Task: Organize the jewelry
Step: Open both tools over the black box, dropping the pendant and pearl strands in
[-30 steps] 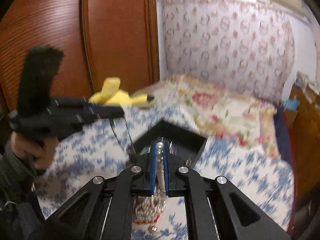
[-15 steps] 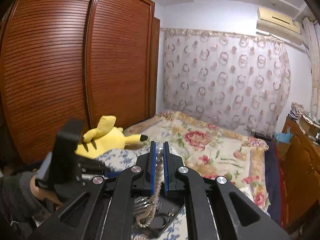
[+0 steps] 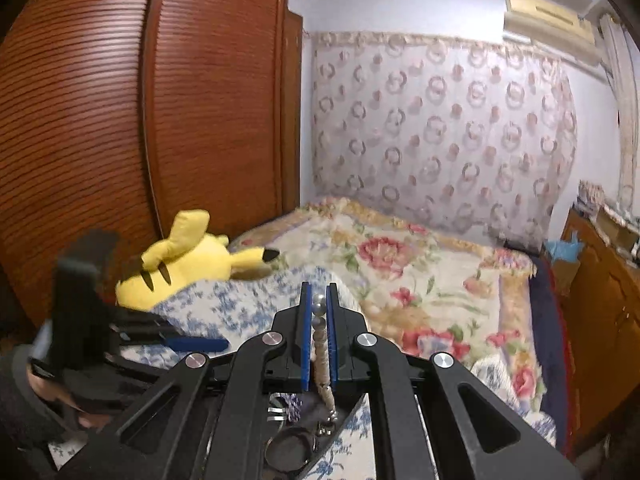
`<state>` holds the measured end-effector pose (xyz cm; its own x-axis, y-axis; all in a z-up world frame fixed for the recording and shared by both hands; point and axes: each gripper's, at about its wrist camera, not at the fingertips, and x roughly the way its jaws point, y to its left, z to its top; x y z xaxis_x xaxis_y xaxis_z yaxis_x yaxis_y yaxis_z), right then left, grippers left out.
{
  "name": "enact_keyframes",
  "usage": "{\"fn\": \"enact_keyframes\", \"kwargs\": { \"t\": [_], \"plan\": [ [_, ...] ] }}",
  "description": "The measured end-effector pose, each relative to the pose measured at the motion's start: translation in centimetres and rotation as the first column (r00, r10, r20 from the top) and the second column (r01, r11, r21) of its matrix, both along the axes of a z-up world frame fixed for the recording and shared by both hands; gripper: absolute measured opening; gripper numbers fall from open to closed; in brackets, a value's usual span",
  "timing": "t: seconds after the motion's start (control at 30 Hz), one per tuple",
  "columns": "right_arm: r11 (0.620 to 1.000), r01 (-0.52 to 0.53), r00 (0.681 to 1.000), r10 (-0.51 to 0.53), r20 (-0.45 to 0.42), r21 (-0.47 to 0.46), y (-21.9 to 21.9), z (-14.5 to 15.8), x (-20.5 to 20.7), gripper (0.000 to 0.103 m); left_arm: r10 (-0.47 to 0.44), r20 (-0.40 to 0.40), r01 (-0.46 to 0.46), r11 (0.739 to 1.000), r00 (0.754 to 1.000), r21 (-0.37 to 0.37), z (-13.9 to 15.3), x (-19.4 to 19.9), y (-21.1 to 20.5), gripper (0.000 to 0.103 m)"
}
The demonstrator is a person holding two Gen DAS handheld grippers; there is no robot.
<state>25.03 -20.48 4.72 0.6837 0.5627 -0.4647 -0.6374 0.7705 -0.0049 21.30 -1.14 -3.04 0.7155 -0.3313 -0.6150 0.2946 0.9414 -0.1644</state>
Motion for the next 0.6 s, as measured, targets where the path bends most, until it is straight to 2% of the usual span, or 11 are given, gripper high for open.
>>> {"fn": "enact_keyframes", "kwargs": {
  "t": [0.27,0.6],
  "plan": [
    [0.997,0.026,0.993,-0.034,-0.117,-0.072,0.8,-5.6,1.2,0.009,0.023,-0.004,-0.022,1.0,1.0,0.022,-0.5,-1.6,1.0,0.031],
    [0.997,0.045,0.99,-0.053,-0.127,-0.064,-0.8,-6.7,-2.1,0.009,0.034,-0.018,-0.033,0.998,0.999,0.044,-1.7,-5.1,1.6,0.033]
  ]
}}
